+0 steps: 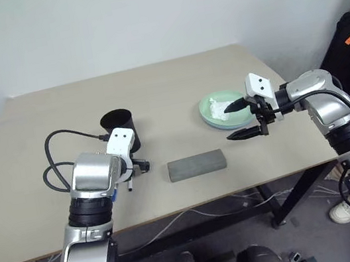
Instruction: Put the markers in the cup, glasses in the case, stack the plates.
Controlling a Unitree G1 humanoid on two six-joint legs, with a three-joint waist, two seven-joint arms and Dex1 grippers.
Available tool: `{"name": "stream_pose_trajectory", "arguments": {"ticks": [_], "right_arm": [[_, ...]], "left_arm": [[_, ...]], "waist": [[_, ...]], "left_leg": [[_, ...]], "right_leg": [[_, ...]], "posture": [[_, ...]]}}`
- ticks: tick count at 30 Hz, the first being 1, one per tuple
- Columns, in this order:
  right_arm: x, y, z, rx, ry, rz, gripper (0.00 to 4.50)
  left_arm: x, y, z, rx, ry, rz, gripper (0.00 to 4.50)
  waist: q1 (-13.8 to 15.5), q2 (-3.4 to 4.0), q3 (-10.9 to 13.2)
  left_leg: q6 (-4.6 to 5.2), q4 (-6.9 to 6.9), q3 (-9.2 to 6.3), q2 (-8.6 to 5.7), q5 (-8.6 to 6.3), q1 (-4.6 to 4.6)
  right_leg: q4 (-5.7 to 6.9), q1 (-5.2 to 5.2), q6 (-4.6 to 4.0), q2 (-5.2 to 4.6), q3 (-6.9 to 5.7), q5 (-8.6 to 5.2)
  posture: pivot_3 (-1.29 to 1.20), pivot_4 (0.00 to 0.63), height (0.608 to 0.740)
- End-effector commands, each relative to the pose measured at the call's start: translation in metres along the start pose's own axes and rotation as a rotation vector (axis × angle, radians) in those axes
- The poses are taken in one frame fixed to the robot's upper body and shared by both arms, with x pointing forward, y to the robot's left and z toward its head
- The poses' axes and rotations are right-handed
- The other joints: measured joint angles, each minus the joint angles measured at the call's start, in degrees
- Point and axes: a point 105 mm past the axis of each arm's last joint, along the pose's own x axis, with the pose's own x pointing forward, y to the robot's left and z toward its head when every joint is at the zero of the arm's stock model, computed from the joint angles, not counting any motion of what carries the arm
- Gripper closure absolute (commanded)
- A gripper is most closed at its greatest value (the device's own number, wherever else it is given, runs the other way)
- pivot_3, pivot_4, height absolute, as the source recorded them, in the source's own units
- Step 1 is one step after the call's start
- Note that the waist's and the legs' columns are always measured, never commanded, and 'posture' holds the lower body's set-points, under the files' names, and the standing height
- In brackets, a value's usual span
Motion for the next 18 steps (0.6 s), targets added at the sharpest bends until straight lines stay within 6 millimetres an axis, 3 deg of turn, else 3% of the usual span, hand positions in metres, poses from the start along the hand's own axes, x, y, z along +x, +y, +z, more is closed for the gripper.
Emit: {"name": "stream_pose_trajectory", "arguments": {"ticks": [1, 3, 6, 16, 18], "right_arm": [[-0.004, -0.003, 0.014, -0.057, -0.019, -0.013, 0.0], [-0.004, -0.003, 0.015, -0.058, -0.019, -0.012, 0.0], [-0.003, -0.003, 0.016, -0.059, -0.02, -0.013, 0.0], [-0.003, -0.002, 0.018, -0.067, -0.023, -0.01, 0.0], [-0.003, -0.002, 0.019, -0.068, -0.023, -0.009, 0.0]], "left_arm": [[0.001, 0.0, -0.001, -0.003, -0.006, 0.009, 0.06], [0.004, -0.001, -0.005, -0.005, 0.008, 0.008, 0.06], [0.006, -0.001, -0.008, -0.006, 0.018, 0.007, 0.57], [0.01, -0.008, -0.012, 0.013, 0.038, -0.014, 3.91], [0.01, -0.01, -0.013, 0.027, 0.043, -0.022, 3.91]], "waist": [[0.01, 0.0, 0.0], [0.03, 0.0, -0.01], [0.01, 0.0, -0.01], [-0.15, 0.0, -0.01], [-0.15, 0.01, -0.02]], "left_leg": [[0.0, 0.0, 0.0, 0.0, 0.0, 0.0], [0.0, 0.0, 0.0, 0.0, 0.0, 0.0], [0.0, 0.01, 0.0, -0.01, 0.0, 0.02], [0.0, 0.01, -0.04, 0.0, 0.0, 0.09], [0.0, 0.01, -0.05, 0.0, 0.0, 0.1]], "right_leg": [[0.0, 0.0, 0.0, 0.0, 0.0, 0.0], [0.0, 0.0, 0.0, 0.0, 0.0, 0.0], [0.0, 0.02, 0.0, -0.01, 0.0, 0.0], [0.02, 0.01, -0.07, 0.01, 0.0, 0.11], [0.02, 0.01, -0.08, 0.01, 0.0, 0.13]], "posture": [[0.0, 0.0, 0.696], [0.0, 0.0, 0.696], [0.0, 0.0, 0.696], [0.0, 0.0, 0.696], [0.0, 0.0, 0.696]]}}
